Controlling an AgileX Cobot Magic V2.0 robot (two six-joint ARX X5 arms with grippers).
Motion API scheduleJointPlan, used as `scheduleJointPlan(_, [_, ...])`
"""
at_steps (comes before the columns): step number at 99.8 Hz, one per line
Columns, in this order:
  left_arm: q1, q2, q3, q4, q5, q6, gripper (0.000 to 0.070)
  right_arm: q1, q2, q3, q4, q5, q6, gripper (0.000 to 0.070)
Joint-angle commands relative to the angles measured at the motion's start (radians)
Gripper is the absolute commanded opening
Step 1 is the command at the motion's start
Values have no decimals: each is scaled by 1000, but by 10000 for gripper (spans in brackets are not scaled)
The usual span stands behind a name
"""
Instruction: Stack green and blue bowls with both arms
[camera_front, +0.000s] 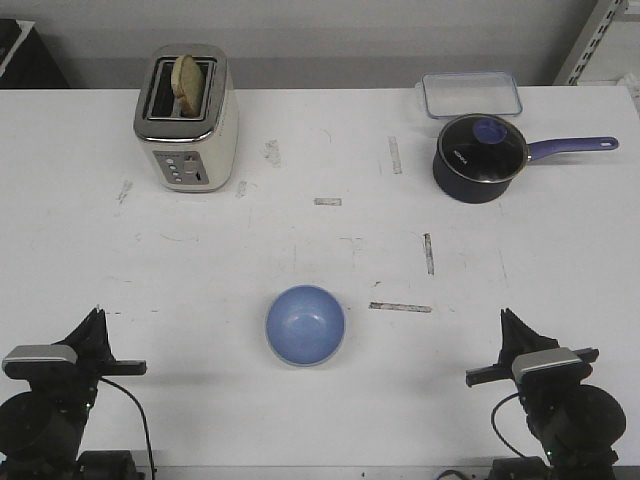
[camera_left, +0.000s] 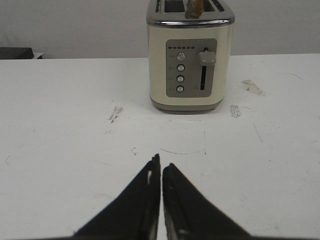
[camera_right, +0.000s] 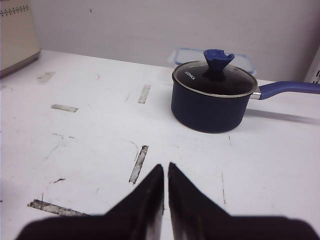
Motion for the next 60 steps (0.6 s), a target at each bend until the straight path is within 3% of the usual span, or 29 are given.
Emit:
scheduleJointPlan(1, [-5, -34, -33, 27, -5, -10, 1, 1, 5, 1, 12, -1, 12, 1])
scheduleJointPlan(18, [-10, -183, -241, 216, -8, -16, 1, 1, 5, 1, 12, 0, 12, 1])
scheduleJointPlan(49, [-25, -177, -558, 560, -8, -11, 1, 1, -2, 1, 16, -1, 12, 1])
scheduleJointPlan(60, [-34, -177, -556, 493, -6, -11, 1, 1, -2, 1, 16, 0, 11, 1])
